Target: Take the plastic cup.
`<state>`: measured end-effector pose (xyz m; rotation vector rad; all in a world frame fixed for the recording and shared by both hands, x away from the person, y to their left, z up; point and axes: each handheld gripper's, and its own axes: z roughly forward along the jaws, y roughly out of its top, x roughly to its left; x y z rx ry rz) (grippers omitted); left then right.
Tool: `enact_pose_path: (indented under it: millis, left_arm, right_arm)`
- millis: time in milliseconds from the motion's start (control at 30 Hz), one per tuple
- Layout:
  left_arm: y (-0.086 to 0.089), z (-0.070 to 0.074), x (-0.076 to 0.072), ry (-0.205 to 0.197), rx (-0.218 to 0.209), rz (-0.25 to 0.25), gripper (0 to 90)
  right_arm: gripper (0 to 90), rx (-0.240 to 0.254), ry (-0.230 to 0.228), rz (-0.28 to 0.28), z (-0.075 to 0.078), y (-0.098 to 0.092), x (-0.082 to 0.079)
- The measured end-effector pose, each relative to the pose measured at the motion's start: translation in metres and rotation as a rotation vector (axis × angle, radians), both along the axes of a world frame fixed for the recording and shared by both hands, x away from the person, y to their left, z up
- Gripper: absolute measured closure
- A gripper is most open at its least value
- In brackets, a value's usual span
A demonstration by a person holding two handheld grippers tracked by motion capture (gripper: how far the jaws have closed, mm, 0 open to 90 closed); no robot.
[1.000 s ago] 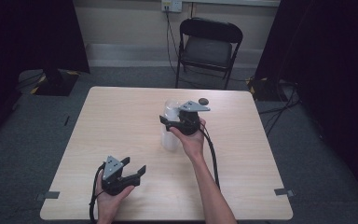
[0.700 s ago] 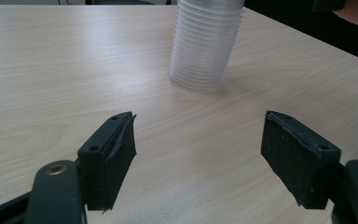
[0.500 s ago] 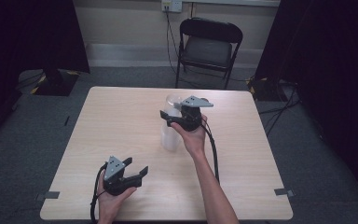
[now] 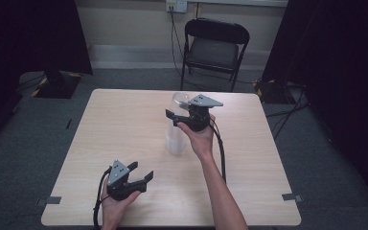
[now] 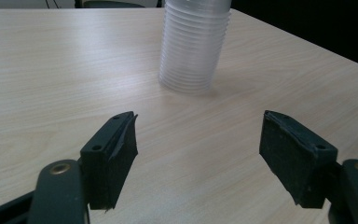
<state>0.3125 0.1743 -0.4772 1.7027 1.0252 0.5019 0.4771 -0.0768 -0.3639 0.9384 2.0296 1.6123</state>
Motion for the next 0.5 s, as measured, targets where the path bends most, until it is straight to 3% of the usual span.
enact_pose_path:
  millis: [200, 500]
  left_arm:
    - [-0.002, -0.001, 0.0, 0.003, 0.008, 0.003, 30.0]
    - [-0.002, -0.001, 0.001, 0.01, -0.025, 0.0, 26.1]
  right_arm:
    - [33.6, 0.014, -0.013, 0.01, 0.011, -0.002, -0.002]
    - [34.3, 0.052, -0.047, 0.021, 0.024, -0.009, -0.012]
